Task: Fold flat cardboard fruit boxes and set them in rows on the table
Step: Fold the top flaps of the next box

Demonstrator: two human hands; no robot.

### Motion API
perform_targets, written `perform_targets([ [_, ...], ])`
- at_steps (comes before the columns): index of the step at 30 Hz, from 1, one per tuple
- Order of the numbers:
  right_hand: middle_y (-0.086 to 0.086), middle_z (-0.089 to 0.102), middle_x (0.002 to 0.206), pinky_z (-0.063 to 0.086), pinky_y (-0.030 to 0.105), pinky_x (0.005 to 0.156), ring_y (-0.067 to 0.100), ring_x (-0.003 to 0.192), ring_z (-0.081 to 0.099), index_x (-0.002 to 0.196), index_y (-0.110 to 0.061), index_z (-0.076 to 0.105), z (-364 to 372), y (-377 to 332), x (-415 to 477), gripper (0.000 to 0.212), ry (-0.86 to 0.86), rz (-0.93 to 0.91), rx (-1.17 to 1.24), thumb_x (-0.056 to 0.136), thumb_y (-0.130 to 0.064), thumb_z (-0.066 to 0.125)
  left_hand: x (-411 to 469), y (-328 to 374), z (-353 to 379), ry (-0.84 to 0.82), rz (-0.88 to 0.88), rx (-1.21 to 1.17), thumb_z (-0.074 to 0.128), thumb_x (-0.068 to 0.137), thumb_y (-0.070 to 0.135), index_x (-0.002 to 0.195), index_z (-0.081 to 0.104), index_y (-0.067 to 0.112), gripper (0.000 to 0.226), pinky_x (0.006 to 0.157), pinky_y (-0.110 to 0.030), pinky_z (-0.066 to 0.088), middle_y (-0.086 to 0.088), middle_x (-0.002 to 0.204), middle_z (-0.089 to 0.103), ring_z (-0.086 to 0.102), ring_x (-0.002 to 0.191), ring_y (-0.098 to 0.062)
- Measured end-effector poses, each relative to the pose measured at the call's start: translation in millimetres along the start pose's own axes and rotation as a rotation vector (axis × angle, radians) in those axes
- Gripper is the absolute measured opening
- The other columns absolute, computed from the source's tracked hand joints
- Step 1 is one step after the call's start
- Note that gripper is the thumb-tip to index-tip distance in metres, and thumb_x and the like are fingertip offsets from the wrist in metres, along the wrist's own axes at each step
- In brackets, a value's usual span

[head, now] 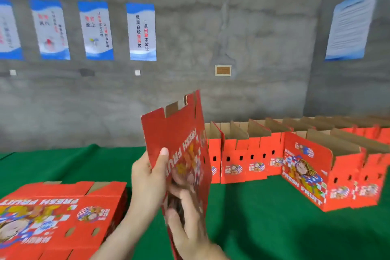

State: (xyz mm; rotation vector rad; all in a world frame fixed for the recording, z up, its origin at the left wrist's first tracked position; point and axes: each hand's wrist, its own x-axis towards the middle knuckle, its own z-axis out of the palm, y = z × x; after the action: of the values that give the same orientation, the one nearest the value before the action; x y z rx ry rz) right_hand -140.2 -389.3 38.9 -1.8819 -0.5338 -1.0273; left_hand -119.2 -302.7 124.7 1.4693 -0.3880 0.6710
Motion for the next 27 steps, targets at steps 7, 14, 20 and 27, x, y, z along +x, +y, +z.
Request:
perform_targets([
  [7,0.003,0.034,0.144,0.022,0.033,0.118,0.016,0.137,0.031,0.135,-0.004,0.042,-43.4,63.6,76.7,0.049,-0.049,0.343,-0.197,0.091,-0.014,0.061,7.2,-25.9,-38.0,-0.137,-0.138,-0.146,0.061,0.08,0.024,0.079,0.072,0.021,0.011,0.057,-0.024,0.056,0.001,0.076,0.074,0.07,0.067,-0.014],
  [14,-0.002,0.048,0.11,0.036,0.019,0.088,0.012,0.103,0.049,0.112,-0.011,0.061,-128.9,107.0,110.3,0.041,-0.282,0.471,-0.391,0.08,-0.032,0.075,12.7,-39.4,-64.7,-0.201,-0.326,-0.267,0.065,0.076,0.027,0.081,0.072,0.019,0.012,0.054,-0.037,0.056,-0.018,0.081,0.072,0.071,0.065,-0.032],
  [20,-0.004,0.056,0.064,0.038,0.014,0.046,0.002,0.047,0.053,0.075,-0.015,0.052,-155.9,107.3,104.3,0.023,-0.474,0.494,-0.34,0.086,-0.027,0.07,8.4,-57.0,-51.9,-0.151,-0.407,-0.308,0.065,0.077,0.024,0.089,0.069,0.011,0.019,0.052,-0.036,0.056,-0.021,0.08,0.072,0.069,0.062,-0.032],
  [27,-0.012,0.067,0.085,0.044,0.011,0.058,-0.001,0.073,0.063,0.08,-0.027,0.061,-162.6,101.2,93.5,0.017,-0.65,0.641,-0.303,0.087,-0.041,0.065,11.7,-66.2,-43.6,-0.242,-0.335,-0.19,0.063,0.078,0.024,0.085,0.065,0.01,0.016,0.048,-0.028,0.054,-0.015,0.073,0.072,0.068,0.057,-0.025],
])
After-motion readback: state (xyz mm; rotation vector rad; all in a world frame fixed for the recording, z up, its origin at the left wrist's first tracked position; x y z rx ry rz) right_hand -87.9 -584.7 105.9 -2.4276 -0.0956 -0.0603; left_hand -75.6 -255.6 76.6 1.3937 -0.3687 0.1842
